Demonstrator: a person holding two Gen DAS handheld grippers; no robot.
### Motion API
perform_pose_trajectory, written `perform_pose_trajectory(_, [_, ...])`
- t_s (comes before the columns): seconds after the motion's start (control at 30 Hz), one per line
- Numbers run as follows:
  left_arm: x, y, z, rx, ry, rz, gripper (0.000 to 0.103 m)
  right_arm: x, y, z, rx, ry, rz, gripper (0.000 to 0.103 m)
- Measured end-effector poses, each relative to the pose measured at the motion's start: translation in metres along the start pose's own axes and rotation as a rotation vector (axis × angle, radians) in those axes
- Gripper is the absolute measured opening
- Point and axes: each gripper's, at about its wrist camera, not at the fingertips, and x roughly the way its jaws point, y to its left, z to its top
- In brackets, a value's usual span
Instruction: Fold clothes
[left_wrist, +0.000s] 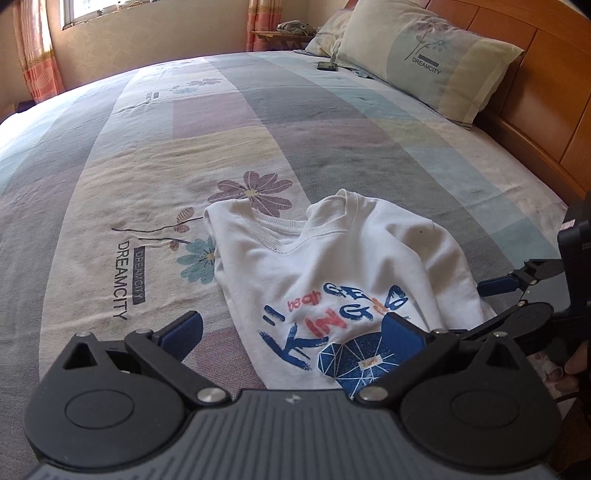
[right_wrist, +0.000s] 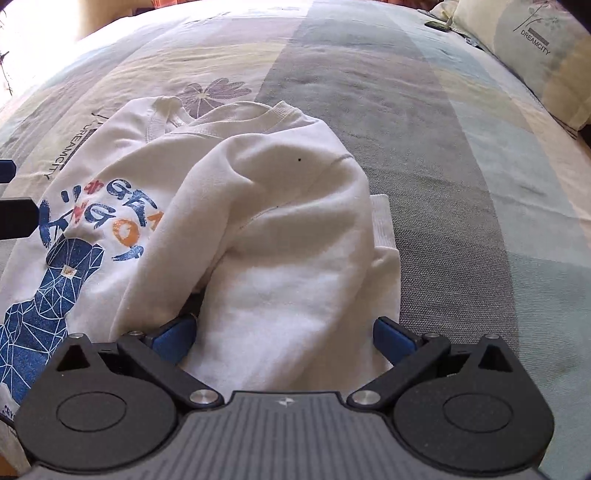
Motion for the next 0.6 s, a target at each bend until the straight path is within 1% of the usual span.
perform_pose_trajectory(0.07, [-0.002,0.004,-0.002,-0.016,-0.003,0.009,0.102,-0.001,-0.005,0.006,-0.017,0.002,-0.092,0.103])
perform_pose_trajectory(0.2, [-0.006,0.007,-0.005,-0.030,-0.007,0.024,0.102,-0.006,-0.021,0.016,-0.046,-0.020,-0.185,0.103])
perform_pose_trajectory(0.37, [-0.010,0.002,-0.006,-0.021,-0.012,0.031,0.102,-0.009,-0.042,0.034,-0.106,-0.094,-0.353,0.103])
perform_pose_trajectory(0.47, [-0.011,-0.002,-0.005,-0.010,-0.010,0.033,0.102,-0.010,-0.065,0.048,-0.087,-0.125,-0.410,0.103])
perform_pose_trajectory(0.6, [-0.014,-0.007,-0.006,0.004,-0.007,0.043,0.102,-0.004,-0.094,0.067,-0.088,-0.129,-0.445,0.103])
